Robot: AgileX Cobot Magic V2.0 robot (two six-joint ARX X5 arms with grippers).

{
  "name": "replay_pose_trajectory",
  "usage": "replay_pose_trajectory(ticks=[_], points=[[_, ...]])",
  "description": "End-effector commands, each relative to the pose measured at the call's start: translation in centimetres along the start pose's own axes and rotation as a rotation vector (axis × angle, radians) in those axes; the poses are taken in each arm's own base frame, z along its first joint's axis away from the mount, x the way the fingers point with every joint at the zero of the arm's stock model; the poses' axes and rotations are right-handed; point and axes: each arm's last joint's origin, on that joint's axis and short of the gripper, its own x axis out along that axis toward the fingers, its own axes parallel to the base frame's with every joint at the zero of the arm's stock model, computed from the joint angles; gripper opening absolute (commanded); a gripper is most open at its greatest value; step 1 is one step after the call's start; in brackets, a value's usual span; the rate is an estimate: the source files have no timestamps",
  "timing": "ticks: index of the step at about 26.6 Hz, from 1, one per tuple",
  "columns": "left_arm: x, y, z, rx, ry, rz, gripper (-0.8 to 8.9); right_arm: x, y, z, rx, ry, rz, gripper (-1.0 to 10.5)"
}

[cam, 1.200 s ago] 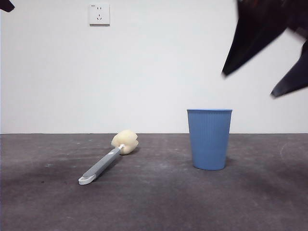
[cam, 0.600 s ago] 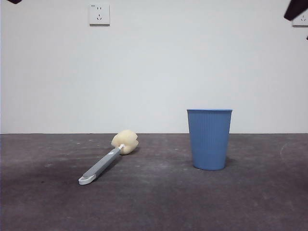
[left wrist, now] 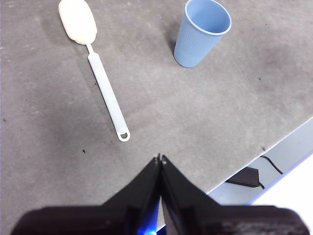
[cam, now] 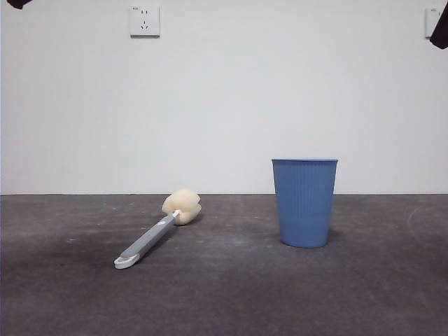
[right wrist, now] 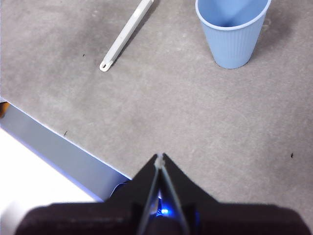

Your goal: Pick up the cup brush,pick up the cup,insert the brush into the cup,clean the cup,put the cup brush back,put the cup back to the fixed position on the table

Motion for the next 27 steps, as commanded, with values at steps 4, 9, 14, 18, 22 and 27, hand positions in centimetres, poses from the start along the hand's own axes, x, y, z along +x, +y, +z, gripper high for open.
replay_pose_trajectory(ticks=[4, 9, 14, 18, 22, 27], points=[[-2.0, 1.3, 0.9, 0.101, -0.274, 0.169, -0.03, 0.0, 0.0, 0.0, 0.008, -0.004, 0.0, 0.0], [-4.7, 3.7, -0.6, 0.147, -0.816, 0.337, -0.03, 0.0, 0.0, 0.0, 0.008, -0.004, 0.001, 0.0], [-2.4, 6.0, -5.1, 0.142, -0.927, 0.498, -0.03, 0.0, 0.0, 0.0, 0.008, -0.004, 0.0, 0.0], [0.3, 7.4, -8.3, 0.107, -0.88, 0.546, -0.03, 0.0, 0.0, 0.0, 0.008, -0.004, 0.001, 0.0], [2.4, 8.4, -10.4, 0.089, -0.838, 0.565, -0.03, 0.0, 0.0, 0.0, 0.008, -0.004, 0.0, 0.0], [4.3, 9.2, -12.3, 0.044, -0.805, 0.565, -0.03, 0.0, 0.0, 0.0, 0.008, -0.004, 0.001, 0.0]])
